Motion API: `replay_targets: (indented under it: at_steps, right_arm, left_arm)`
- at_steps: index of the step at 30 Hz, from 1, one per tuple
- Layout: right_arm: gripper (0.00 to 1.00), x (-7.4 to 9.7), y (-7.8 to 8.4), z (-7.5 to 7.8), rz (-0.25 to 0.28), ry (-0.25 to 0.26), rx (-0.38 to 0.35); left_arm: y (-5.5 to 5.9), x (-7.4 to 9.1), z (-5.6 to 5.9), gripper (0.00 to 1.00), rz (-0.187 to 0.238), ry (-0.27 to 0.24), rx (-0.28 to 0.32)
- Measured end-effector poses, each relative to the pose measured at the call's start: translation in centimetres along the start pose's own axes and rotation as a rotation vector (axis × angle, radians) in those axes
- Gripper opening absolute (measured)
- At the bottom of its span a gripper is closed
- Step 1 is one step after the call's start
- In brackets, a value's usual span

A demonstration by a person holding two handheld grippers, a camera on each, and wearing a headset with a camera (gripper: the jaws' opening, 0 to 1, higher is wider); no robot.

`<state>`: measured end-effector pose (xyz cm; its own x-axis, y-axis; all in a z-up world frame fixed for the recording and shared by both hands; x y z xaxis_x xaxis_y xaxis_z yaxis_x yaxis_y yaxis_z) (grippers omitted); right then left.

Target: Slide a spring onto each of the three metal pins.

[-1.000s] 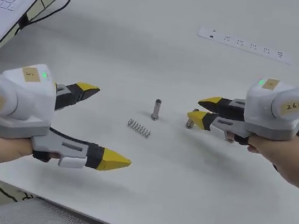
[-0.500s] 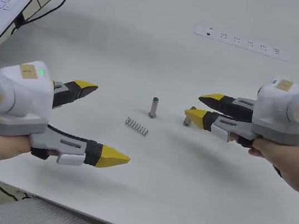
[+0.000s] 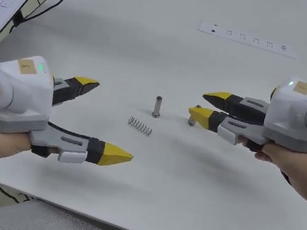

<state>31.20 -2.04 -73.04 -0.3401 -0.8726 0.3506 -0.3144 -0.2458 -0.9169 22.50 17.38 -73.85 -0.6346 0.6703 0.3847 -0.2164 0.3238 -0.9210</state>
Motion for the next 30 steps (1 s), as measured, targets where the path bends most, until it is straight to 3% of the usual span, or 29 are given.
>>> replay_targets:
  at_steps: [21, 30]
  right_arm:
    - [0.22, -2.9, 0.9, -3.6, -0.019, -0.103, 0.017]
    - [0.22, -4.5, 2.0, -4.5, -0.054, -0.129, 0.033]
  left_arm:
    - [-0.1, 0.2, -0.2, 0.98, 0.008, -0.003, 0.003]
    - [0.1, 0.3, -0.3, 0.98, 0.008, -0.001, 0.005]
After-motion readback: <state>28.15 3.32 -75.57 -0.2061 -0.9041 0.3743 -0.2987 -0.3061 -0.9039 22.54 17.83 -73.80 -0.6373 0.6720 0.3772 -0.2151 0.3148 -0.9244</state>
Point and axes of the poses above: the centre of the closed fingertips' face, and the gripper's own axes: x roughly backward along the fingers, z roughly to its right, y roughly out of its underside, the point moved 6 cm from there along x, roughly backward along the fingers, and after that the axes turned 9 degrees about -x, right-handed, at the moved point
